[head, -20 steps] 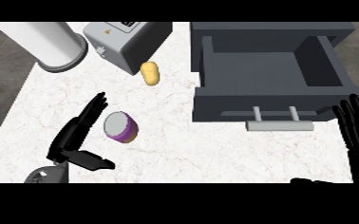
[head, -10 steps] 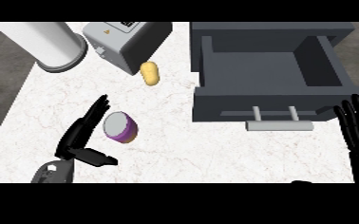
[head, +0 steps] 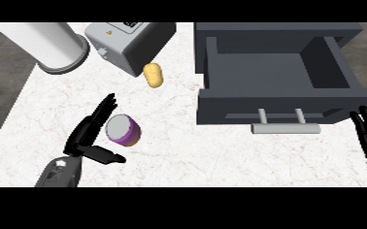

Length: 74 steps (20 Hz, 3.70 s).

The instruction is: Pick up the can, place it into the drawer and close the drawer

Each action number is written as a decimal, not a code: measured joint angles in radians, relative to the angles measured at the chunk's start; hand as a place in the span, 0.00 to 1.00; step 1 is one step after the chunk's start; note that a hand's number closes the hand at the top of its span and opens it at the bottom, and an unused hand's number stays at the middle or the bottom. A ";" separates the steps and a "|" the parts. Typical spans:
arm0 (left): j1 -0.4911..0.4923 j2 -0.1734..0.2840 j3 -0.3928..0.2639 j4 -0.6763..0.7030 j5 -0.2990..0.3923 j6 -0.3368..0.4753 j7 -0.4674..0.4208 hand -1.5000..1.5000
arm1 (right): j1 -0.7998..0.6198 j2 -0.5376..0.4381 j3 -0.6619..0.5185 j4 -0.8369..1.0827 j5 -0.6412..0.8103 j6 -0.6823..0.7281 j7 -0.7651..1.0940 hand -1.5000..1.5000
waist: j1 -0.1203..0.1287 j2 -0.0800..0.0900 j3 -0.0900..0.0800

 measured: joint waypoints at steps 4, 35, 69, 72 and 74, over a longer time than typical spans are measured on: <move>-0.051 0.001 0.008 0.077 -0.007 0.013 -0.024 0.00 | -0.002 0.007 0.019 0.000 0.014 -0.015 0.007 0.00 | -0.001 0.001 0.000; -0.072 -0.129 -0.067 -0.029 0.040 -0.020 0.063 1.00 | 0.050 0.008 -0.013 -0.045 -0.043 0.015 0.005 0.00 | 0.002 -0.001 0.000; -0.324 -0.183 -0.214 -0.638 0.123 0.571 0.742 1.00 | 0.056 -0.006 -0.046 -0.075 -0.074 0.009 0.015 0.00 | -0.002 -0.001 0.000; -0.410 -0.184 -0.249 -0.603 0.119 0.622 0.775 1.00 | 0.068 0.002 -0.047 -0.086 -0.077 0.015 0.014 0.00 | -0.006 -0.001 0.001; -0.462 -0.184 -0.263 -0.575 0.116 0.647 0.785 1.00 | 0.079 0.000 -0.063 -0.082 -0.092 0.030 0.000 0.00 | -0.008 0.000 0.001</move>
